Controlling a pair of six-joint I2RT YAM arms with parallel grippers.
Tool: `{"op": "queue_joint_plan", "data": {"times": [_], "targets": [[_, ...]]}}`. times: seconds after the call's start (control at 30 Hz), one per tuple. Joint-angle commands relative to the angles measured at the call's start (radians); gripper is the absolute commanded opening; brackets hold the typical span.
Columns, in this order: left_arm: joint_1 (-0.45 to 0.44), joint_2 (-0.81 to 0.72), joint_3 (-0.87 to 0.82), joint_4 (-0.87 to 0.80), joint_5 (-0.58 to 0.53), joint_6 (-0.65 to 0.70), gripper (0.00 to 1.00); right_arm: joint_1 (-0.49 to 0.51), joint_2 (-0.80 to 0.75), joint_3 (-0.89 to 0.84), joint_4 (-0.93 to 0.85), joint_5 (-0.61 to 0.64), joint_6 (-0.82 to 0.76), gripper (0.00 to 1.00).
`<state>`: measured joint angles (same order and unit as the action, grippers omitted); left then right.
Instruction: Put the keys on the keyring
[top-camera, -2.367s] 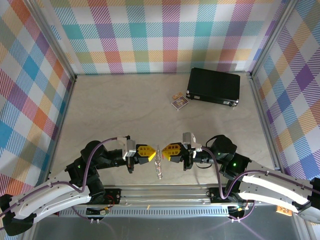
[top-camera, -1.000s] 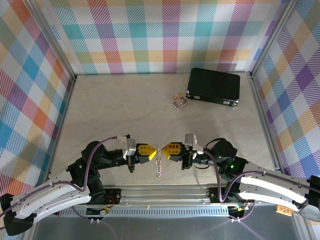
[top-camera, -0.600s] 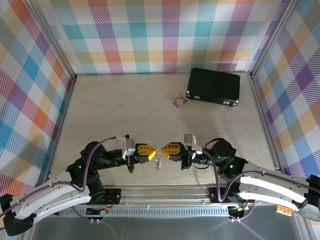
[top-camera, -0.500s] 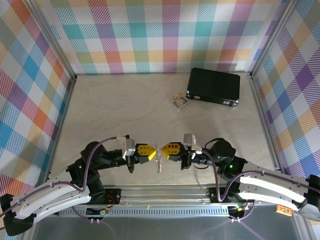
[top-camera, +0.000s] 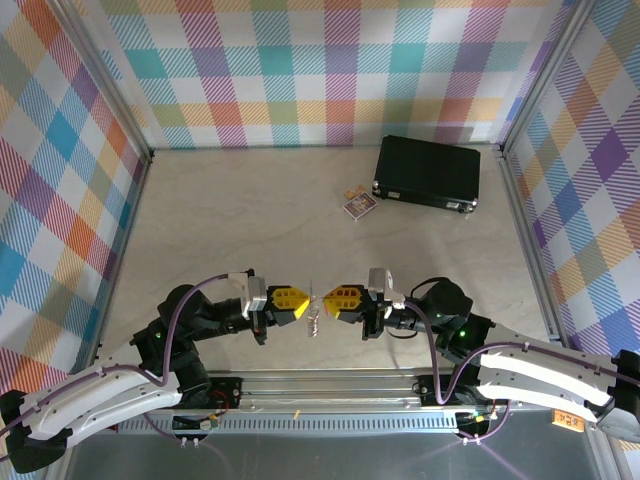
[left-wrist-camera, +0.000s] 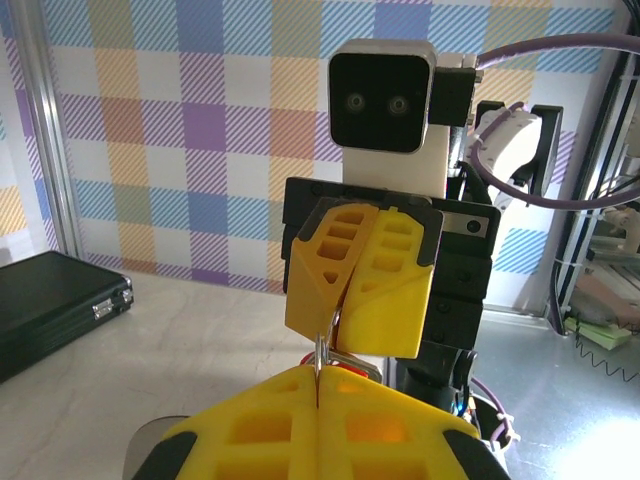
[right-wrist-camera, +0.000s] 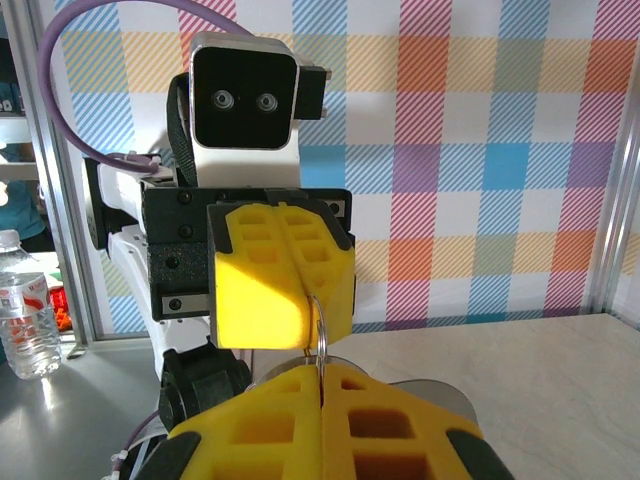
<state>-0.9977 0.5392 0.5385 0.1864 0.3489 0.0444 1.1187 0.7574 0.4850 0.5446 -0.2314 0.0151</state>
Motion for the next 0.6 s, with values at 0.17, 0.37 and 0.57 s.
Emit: {"op": "queue_joint_plan", "data": {"times": [0.17, 0.37, 0.57], "targets": [[0.010, -0.011, -0.006, 0.057, -0.002, -0.004, 0.00, 0.006, 0.017, -0.008, 0.078, 0.000, 0.013, 0.00], [0.010, -0.008, -0.006, 0.062, 0.001, -0.003, 0.00, 0.006, 0.022, -0.009, 0.078, 0.004, 0.011, 0.00], [0.009, -0.010, -0.008, 0.062, 0.002, -0.008, 0.00, 0.006, 0.021, -0.010, 0.118, 0.012, 0.011, 0.00]]}}
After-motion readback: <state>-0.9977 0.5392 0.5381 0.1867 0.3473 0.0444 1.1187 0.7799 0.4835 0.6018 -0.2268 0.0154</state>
